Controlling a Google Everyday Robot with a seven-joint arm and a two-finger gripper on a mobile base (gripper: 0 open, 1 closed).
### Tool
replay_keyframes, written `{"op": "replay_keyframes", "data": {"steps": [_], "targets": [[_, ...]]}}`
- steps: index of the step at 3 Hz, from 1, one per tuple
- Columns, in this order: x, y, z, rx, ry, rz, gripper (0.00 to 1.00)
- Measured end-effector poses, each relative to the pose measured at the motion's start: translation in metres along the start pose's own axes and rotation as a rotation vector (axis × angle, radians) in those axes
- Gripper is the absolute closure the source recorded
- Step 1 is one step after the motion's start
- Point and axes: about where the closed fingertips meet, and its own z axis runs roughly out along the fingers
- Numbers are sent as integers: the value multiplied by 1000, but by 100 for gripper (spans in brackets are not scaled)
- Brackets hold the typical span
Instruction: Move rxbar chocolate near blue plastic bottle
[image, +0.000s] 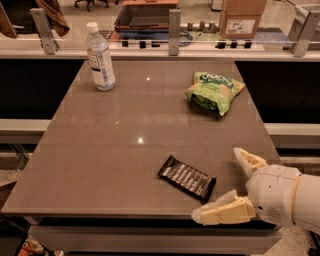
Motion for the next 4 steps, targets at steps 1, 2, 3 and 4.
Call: {"op": "replay_keyframes", "data": {"steps": [1, 2, 3, 4], "targets": [[-18, -1, 11, -1, -116, -4, 0], [-25, 6, 22, -19, -190, -8, 0], [-24, 14, 34, -35, -247, -6, 0], [-21, 20, 43, -45, -282, 0, 0]]}}
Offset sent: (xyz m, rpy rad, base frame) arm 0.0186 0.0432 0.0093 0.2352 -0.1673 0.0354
